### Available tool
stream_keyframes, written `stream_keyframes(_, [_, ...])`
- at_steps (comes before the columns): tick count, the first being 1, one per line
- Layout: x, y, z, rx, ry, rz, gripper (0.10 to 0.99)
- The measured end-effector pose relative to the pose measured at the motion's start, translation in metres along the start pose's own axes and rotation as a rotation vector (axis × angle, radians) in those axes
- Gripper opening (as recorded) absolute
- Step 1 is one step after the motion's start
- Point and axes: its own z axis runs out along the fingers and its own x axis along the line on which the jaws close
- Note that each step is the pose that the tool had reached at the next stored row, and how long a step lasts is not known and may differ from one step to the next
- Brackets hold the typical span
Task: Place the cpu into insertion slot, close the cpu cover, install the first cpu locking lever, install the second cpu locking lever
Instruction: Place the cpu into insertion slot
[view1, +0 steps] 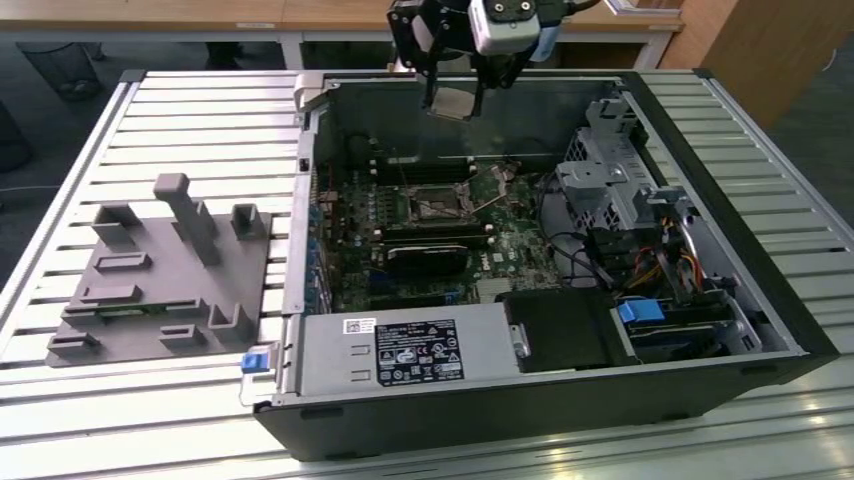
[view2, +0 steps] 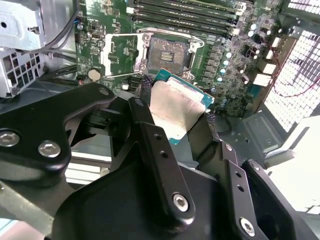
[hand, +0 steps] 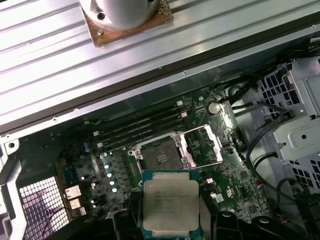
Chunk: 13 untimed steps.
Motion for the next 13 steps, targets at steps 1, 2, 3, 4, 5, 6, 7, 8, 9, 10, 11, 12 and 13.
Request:
stream_keyframes(1, [0.0, 0.0, 0.0001, 0.0, -0.0006, 0.008, 0.541])
stream_keyframes(2, [0.0, 0.0, 0.0002, 0.0, -0.0014, 0.016, 0.541])
stream_keyframes(3, [0.0, 0.0, 0.0003, 0.0, -0.0021, 0.024, 0.541])
stream_keyframes(4, [0.0, 0.0, 0.0003, -0.001, -0.0028, 0.032, 0.541])
stream_keyframes(5, [0.0, 0.0, 0.0004, -0.001, -0.0035, 0.04, 0.541])
stream_keyframes(6, [0.0, 0.0, 0.0005, -0.001, -0.0042, 0.048, 0.541])
stream_keyframes(7, [0.0, -0.0001, 0.0006, -0.001, -0.005, 0.056, 0.541])
stream_keyframes(8, [0.0, 0.0, 0.0006, -0.001, -0.0057, 0.063, 0.541])
stream_keyframes(9, [0.0, -0.0001, 0.0007, -0.001, -0.0063, 0.071, 0.541])
stream_keyframes(10, [0.0, -0.0001, 0.0007, -0.002, -0.0069, 0.078, 0.541])
stream_keyframes(11, [0.0, -0.0001, 0.0008, -0.002, -0.0076, 0.085, 0.541])
stream_keyframes(12, [0.0, -0.0001, 0.0008, -0.002, -0.0082, 0.092, 0.541])
stream_keyframes(13, [0.0, -0.0001, 0.0008, -0.002, -0.0088, 0.099, 0.541])
